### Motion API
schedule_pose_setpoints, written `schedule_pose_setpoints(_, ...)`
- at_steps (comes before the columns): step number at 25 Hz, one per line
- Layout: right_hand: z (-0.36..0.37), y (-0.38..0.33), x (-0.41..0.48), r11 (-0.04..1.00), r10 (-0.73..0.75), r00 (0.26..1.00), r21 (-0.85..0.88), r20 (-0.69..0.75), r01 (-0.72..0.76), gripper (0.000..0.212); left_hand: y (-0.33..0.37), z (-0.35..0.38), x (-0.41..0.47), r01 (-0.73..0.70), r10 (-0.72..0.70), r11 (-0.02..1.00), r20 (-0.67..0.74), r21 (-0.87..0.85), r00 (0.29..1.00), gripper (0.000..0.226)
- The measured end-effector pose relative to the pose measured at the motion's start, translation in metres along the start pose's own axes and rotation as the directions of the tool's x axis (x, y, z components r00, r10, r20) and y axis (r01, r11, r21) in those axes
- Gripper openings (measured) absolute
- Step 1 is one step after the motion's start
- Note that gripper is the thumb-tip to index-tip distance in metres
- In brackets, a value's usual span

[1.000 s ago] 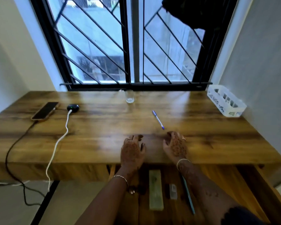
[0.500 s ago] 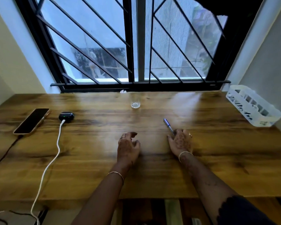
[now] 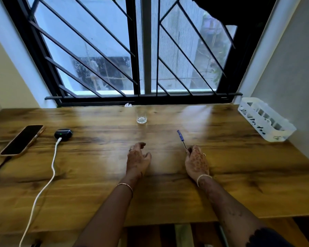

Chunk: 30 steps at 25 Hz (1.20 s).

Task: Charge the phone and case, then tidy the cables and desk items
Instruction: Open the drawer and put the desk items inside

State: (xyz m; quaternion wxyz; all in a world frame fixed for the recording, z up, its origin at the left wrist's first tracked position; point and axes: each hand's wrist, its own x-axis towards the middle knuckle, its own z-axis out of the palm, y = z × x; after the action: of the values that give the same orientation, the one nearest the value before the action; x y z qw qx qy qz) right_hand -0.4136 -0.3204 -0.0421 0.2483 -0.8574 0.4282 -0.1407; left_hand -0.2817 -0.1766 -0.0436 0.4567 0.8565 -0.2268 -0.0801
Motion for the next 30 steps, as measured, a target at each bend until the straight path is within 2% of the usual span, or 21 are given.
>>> schedule_pose_setpoints(4,0.009,-0.009,0.018,0.992,-0.089,0.988,0.075,-0.126,0.099,0.014,0.007,-0.001,0.030,0.048,-0.048,0.999,0.013,0.003,0.999,0.047)
schedule_pose_setpoints(10,0.039,-0.041,0.056,0.977,-0.121,0.972,0.146,-0.204,0.153,0.007,-0.001,0.000,0.108,0.121,-0.121,0.993,0.000,-0.002,0.993,0.063)
schedule_pose_setpoints(15,0.053,-0.038,0.089,0.981,-0.132,0.967,0.114,-0.217,0.160,0.006,0.001,0.015,0.164,0.094,-0.094,0.996,0.014,-0.011,0.995,0.093)
schedule_pose_setpoints(17,0.056,-0.037,0.097,0.982,-0.109,0.967,0.129,-0.228,0.141,0.006,0.003,0.021,0.183,0.106,-0.106,0.994,0.003,-0.024,0.994,0.099)
schedule_pose_setpoints(23,0.059,-0.033,0.101,0.979,-0.095,0.964,0.154,-0.248,0.136,0.010,0.003,0.027,0.204,0.105,-0.106,0.994,-0.075,-0.019,0.992,0.089)
schedule_pose_setpoints(26,0.059,-0.032,0.103,0.977,-0.084,0.965,0.171,-0.250,0.130,0.010,0.005,0.024,0.210,0.108,-0.114,0.992,-0.095,-0.063,0.989,0.072)
schedule_pose_setpoints(30,0.058,-0.031,0.103,0.953,-0.062,0.967,0.274,-0.248,0.132,0.006,0.006,0.022,0.201,0.059,-0.067,0.994,-0.090,-0.094,0.994,0.064)
